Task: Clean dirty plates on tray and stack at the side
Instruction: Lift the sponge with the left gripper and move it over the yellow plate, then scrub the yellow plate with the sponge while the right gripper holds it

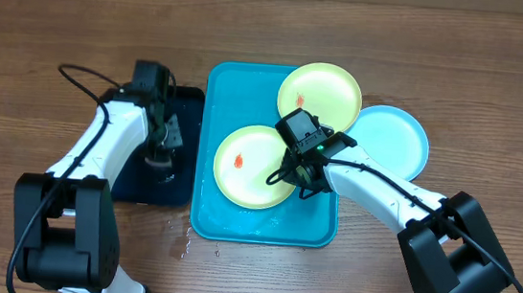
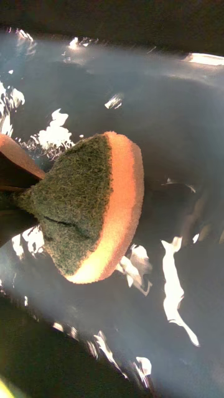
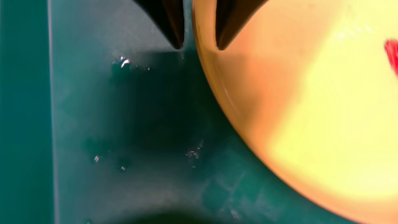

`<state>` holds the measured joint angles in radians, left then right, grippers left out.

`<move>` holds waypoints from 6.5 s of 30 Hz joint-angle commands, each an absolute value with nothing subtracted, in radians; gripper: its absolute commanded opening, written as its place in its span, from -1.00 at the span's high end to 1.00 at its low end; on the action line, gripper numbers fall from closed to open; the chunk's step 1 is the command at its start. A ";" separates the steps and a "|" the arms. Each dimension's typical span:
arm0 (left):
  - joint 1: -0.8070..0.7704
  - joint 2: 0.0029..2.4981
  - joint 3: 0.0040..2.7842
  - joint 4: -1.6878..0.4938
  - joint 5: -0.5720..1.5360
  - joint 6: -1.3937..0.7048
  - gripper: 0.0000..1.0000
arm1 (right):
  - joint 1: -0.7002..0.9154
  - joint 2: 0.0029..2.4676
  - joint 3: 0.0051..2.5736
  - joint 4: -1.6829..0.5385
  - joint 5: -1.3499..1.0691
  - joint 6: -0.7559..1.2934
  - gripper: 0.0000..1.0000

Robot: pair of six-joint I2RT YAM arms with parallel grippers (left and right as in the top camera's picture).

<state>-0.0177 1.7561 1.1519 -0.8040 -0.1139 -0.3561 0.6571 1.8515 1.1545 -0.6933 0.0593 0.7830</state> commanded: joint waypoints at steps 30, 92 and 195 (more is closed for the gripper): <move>0.000 1.784 1.240 -0.886 -0.127 -0.333 0.92 | 0.662 1.842 1.145 -0.689 0.078 0.789 0.38; -0.389 1.796 1.191 -0.722 0.067 -0.322 0.92 | 0.662 1.842 1.145 -0.674 0.073 0.789 0.92; -0.352 1.865 1.216 -0.645 0.562 -0.378 0.92 | 0.662 1.842 1.138 -0.646 0.036 0.743 0.92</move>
